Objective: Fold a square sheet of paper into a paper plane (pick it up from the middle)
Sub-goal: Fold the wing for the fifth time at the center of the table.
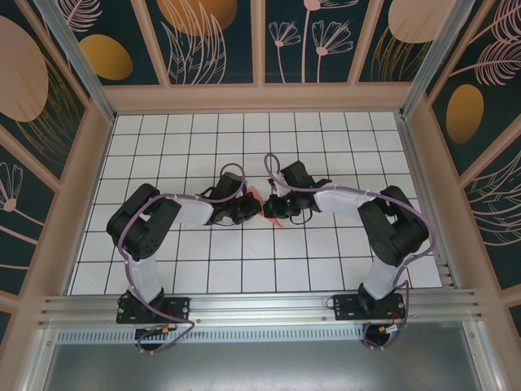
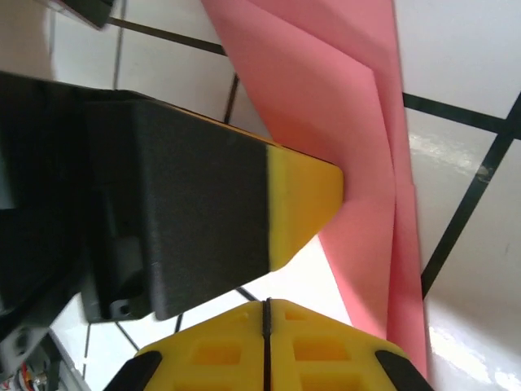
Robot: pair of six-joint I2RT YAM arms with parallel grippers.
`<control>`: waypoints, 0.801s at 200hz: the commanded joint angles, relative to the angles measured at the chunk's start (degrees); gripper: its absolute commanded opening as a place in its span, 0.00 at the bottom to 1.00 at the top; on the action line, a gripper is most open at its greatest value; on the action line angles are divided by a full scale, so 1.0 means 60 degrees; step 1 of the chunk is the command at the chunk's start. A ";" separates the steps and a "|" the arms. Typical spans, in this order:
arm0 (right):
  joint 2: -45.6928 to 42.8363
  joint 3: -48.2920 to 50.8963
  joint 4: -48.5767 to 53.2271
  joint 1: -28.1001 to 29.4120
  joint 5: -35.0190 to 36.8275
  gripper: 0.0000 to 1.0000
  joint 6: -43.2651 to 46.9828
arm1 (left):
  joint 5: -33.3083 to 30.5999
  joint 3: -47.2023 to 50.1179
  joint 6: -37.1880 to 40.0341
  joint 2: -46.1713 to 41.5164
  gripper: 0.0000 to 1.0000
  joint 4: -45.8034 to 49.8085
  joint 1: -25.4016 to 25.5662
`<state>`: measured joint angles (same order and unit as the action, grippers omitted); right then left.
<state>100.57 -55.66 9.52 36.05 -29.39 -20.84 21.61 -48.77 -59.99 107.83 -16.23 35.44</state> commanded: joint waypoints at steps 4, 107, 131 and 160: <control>0.0489 -0.0346 0.0723 -0.0007 0.0357 0.08 0.0287 | -0.1409 0.0029 0.0251 0.0649 0.11 0.1428 -0.0106; 0.0773 -0.0248 0.1504 -0.0260 0.0970 0.05 0.0711 | -0.1824 -0.0253 0.0402 0.0868 0.12 0.2140 -0.0105; 0.0761 -0.0130 0.1591 -0.0338 0.0930 0.04 0.0829 | -0.1899 -0.0288 0.0425 0.0935 0.12 0.2239 -0.0099; 0.0646 0.0010 0.1603 -0.0424 0.0813 0.04 0.0891 | -0.1942 -0.0309 0.0483 0.0976 0.12 0.2295 -0.0095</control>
<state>104.60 -57.23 14.63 34.48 -26.22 -16.95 20.05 -52.14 -59.31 108.88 -11.49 35.66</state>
